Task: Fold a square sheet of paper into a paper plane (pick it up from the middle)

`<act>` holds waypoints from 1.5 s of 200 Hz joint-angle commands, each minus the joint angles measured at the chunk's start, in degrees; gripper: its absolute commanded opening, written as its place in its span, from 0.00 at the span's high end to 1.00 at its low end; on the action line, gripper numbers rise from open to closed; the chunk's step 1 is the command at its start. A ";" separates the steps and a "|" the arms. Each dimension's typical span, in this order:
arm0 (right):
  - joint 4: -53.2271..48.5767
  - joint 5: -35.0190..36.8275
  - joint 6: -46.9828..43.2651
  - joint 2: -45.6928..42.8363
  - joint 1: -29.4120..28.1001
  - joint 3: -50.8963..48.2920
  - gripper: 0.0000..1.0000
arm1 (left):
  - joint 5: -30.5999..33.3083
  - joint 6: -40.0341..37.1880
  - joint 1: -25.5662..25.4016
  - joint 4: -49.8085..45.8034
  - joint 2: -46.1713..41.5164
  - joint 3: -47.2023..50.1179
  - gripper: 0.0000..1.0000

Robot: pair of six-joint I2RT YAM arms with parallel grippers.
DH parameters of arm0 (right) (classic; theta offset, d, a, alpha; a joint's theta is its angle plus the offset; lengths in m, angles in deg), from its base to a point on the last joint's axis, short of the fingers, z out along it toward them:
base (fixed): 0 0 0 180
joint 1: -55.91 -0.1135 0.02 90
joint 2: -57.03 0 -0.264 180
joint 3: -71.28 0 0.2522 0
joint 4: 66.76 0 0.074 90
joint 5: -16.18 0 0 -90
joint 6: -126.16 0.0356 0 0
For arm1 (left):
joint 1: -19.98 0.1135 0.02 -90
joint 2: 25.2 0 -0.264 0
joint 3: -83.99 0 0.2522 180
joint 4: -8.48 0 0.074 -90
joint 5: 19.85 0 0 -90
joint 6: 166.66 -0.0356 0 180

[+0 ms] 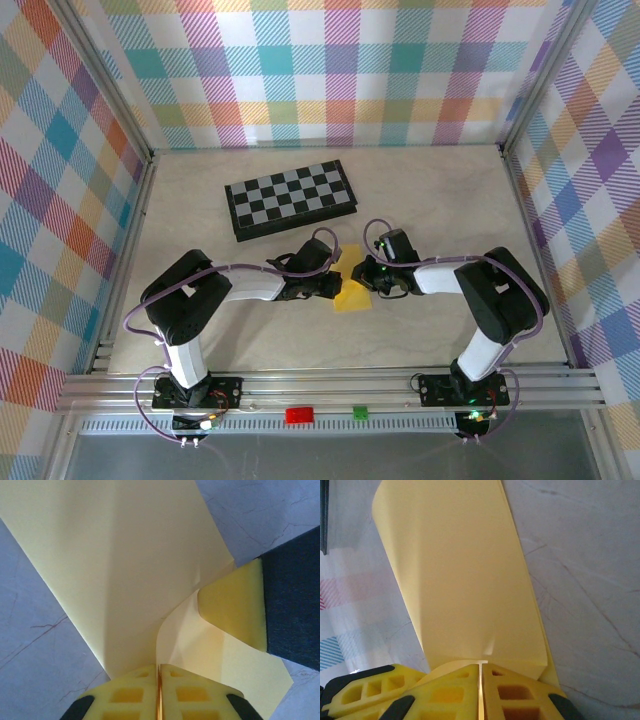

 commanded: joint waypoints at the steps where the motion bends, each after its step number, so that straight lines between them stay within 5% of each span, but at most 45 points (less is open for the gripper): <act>1: -4.94 2.15 -1.16 0.01 -0.43 -0.80 0.88 | 3.15 -0.29 0.20 -6.07 -1.72 0.99 0.83; 76: -3.04 1.70 -0.51 1.30 -0.43 -1.74 0.88 | 4.89 0.58 0.14 -7.69 -5.92 1.03 0.51; 115: -3.56 1.88 -0.72 1.00 -0.42 -1.65 0.88 | 6.43 1.59 0.21 -7.85 -9.31 2.00 0.46; 136: -3.66 1.88 -0.70 0.97 -0.43 -1.61 0.88 | 5.19 2.29 0.22 -7.33 -10.85 2.42 0.51; 170: -3.83 1.88 -0.63 0.81 -0.43 -1.51 0.88 | -0.23 4.07 0.15 -4.79 -11.77 2.82 0.80; 204: -4.08 2.05 -0.74 0.76 -0.43 -1.54 0.88 | -5.88 5.53 0.18 -2.31 -11.01 2.43 0.90; 300: -3.98 1.96 -0.69 0.26 -0.43 -1.96 0.88 | -11.38 6.61 0.42 -0.34 -7.93 1.68 0.96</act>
